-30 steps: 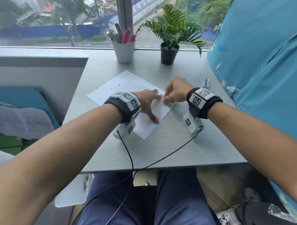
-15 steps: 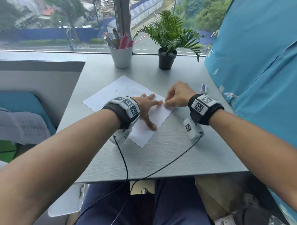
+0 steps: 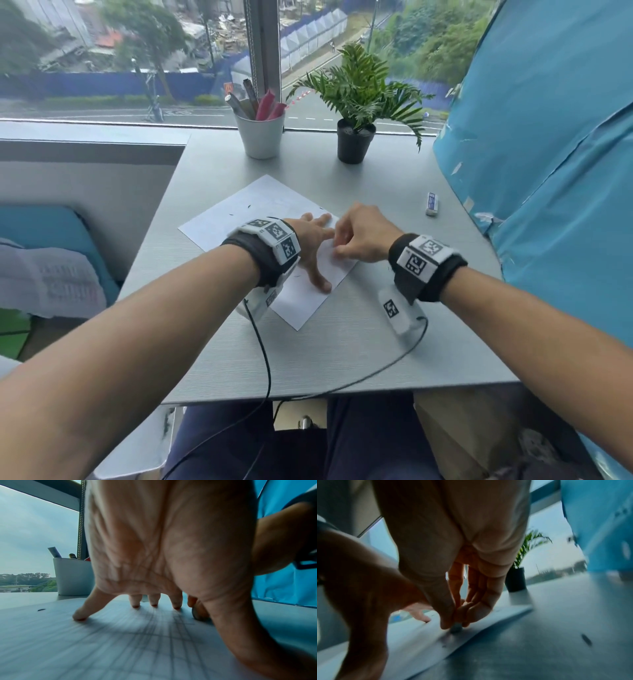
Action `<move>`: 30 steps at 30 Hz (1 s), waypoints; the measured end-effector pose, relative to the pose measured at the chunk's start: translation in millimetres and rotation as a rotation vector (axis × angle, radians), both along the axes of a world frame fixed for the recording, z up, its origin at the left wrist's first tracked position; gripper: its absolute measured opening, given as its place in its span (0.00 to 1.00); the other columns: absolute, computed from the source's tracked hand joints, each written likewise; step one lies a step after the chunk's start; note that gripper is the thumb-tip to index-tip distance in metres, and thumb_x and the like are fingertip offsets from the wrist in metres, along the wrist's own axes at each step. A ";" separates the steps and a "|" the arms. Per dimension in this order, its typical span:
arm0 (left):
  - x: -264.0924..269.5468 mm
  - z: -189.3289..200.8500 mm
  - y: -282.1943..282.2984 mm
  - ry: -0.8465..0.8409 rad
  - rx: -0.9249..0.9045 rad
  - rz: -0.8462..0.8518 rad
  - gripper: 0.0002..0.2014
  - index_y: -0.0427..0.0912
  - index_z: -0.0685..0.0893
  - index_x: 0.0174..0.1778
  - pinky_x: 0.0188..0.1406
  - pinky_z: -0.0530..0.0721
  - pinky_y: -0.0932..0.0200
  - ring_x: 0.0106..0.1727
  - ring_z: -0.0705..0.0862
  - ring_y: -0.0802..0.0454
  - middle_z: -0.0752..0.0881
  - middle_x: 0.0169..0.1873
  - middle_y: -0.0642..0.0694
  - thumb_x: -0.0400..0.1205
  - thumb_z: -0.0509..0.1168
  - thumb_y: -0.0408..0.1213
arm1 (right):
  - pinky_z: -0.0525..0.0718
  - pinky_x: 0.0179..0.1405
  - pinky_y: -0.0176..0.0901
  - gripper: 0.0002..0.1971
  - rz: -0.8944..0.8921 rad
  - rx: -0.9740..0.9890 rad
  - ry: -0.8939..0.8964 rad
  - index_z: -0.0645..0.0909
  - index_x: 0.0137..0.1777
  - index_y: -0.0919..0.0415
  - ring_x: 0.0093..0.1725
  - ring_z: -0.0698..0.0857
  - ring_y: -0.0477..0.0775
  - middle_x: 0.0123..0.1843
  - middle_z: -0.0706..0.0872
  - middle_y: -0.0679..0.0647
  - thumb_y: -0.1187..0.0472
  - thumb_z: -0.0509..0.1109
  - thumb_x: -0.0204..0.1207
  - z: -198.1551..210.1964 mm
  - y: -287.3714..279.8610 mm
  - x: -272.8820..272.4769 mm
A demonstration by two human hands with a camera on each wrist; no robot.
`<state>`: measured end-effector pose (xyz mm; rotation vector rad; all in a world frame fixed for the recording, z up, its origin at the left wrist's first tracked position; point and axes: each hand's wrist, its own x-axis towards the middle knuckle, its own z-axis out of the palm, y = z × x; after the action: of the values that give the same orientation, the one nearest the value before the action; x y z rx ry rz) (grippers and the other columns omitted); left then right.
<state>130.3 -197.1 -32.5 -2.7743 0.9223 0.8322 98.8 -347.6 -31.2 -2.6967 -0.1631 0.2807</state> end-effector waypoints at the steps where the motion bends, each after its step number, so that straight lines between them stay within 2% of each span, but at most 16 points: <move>1: -0.3 -0.2 0.5 0.002 -0.010 0.001 0.62 0.64 0.43 0.87 0.83 0.54 0.30 0.88 0.39 0.45 0.37 0.88 0.53 0.66 0.80 0.64 | 0.77 0.27 0.26 0.02 -0.033 0.006 0.006 0.90 0.35 0.56 0.30 0.83 0.41 0.32 0.88 0.49 0.61 0.81 0.65 0.7 -5.0 3.9; 4: -0.7 -3.3 2.6 0.000 -0.044 0.016 0.63 0.65 0.42 0.87 0.83 0.54 0.30 0.88 0.39 0.47 0.38 0.88 0.54 0.65 0.80 0.64 | 0.79 0.34 0.32 0.02 -0.217 -0.053 -0.095 0.89 0.34 0.57 0.38 0.87 0.49 0.33 0.87 0.50 0.64 0.78 0.65 7.3 -25.1 20.1; 6: 1.2 -6.8 5.4 0.003 -0.066 0.029 0.65 0.64 0.41 0.87 0.83 0.54 0.29 0.88 0.38 0.48 0.37 0.88 0.55 0.64 0.80 0.66 | 0.81 0.37 0.35 0.03 -0.246 -0.067 -0.148 0.88 0.33 0.58 0.40 0.87 0.51 0.35 0.87 0.51 0.65 0.78 0.66 8.2 -26.4 16.7; 10: 4.2 -12.8 13.2 -0.011 -0.113 0.110 0.68 0.64 0.40 0.87 0.82 0.48 0.29 0.88 0.36 0.50 0.36 0.87 0.56 0.58 0.75 0.76 | 0.74 0.25 0.24 0.05 -0.077 0.065 -0.091 0.89 0.37 0.59 0.29 0.82 0.39 0.30 0.85 0.46 0.60 0.82 0.66 6.2 1.0 -19.6; 13: 7.0 -7.4 17.1 -0.022 -0.087 0.135 0.68 0.59 0.44 0.88 0.85 0.51 0.33 0.89 0.42 0.48 0.41 0.88 0.52 0.58 0.73 0.79 | 0.75 0.27 0.28 0.03 0.007 0.035 -0.031 0.90 0.38 0.59 0.31 0.82 0.41 0.31 0.84 0.45 0.62 0.81 0.67 -0.1 9.2 -27.2; 17: 6.2 10.0 43.5 -0.038 -0.047 0.135 0.53 0.58 0.55 0.88 0.84 0.58 0.36 0.87 0.56 0.45 0.55 0.88 0.50 0.70 0.70 0.73 | 0.78 0.32 0.32 0.01 -0.059 -0.041 -0.095 0.89 0.39 0.62 0.38 0.82 0.47 0.34 0.81 0.44 0.65 0.77 0.69 2.0 -5.0 -12.8; 19: 3.6 9.5 60.2 -0.042 -0.039 0.122 0.50 0.58 0.58 0.87 0.83 0.59 0.36 0.86 0.58 0.45 0.58 0.87 0.51 0.72 0.70 0.70 | 0.84 0.39 0.40 0.00 -0.072 -0.076 -0.129 0.88 0.40 0.62 0.41 0.83 0.50 0.35 0.82 0.46 0.66 0.76 0.70 3.7 -9.7 -10.7; 20: 2.8 7.0 67.2 -0.050 -0.036 0.121 0.50 0.57 0.58 0.87 0.83 0.61 0.36 0.85 0.59 0.45 0.60 0.86 0.51 0.72 0.70 0.70 | 0.84 0.40 0.40 0.01 -0.063 -0.073 -0.128 0.88 0.40 0.62 0.40 0.82 0.49 0.35 0.82 0.46 0.66 0.77 0.70 3.9 -9.6 -11.5; 23: -0.7 -1.8 75.0 -0.116 -0.066 0.107 0.51 0.52 0.63 0.86 0.81 0.66 0.38 0.83 0.63 0.45 0.65 0.83 0.47 0.70 0.73 0.69 | 0.79 0.30 0.31 0.01 -0.012 -0.045 -0.095 0.88 0.40 0.62 0.34 0.82 0.46 0.32 0.82 0.45 0.66 0.77 0.69 2.0 -3.0 -16.5; 25: -3.9 -5.0 66.5 -0.151 -0.173 0.062 0.50 0.52 0.66 0.85 0.83 0.63 0.43 0.83 0.63 0.46 0.65 0.84 0.48 0.68 0.76 0.66 | 0.81 0.32 0.34 0.01 0.000 -0.053 -0.106 0.88 0.39 0.63 0.36 0.83 0.48 0.32 0.82 0.45 0.67 0.77 0.68 0.6 -0.7 -14.7; 27: -7.2 -6.3 52.6 -0.111 -0.273 -0.024 0.49 0.57 0.67 0.84 0.84 0.59 0.47 0.84 0.61 0.48 0.63 0.85 0.51 0.68 0.79 0.62 | 0.81 0.35 0.38 0.01 -0.005 -0.066 -0.133 0.89 0.40 0.63 0.38 0.83 0.49 0.34 0.83 0.48 0.67 0.77 0.69 1.1 -0.6 -9.7; 30: -6.8 -9.7 35.2 -0.037 -0.313 -0.082 0.46 0.60 0.69 0.83 0.84 0.58 0.47 0.84 0.63 0.48 0.63 0.85 0.53 0.68 0.81 0.58 | 0.84 0.40 0.42 0.01 0.019 -0.071 -0.166 0.89 0.40 0.63 0.39 0.83 0.50 0.37 0.86 0.52 0.66 0.78 0.70 1.6 -2.2 -6.0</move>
<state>123.5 -161.9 -42.2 -2.9717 1.2475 0.6731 92.9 -349.8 -29.6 -2.7896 -0.2322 0.0695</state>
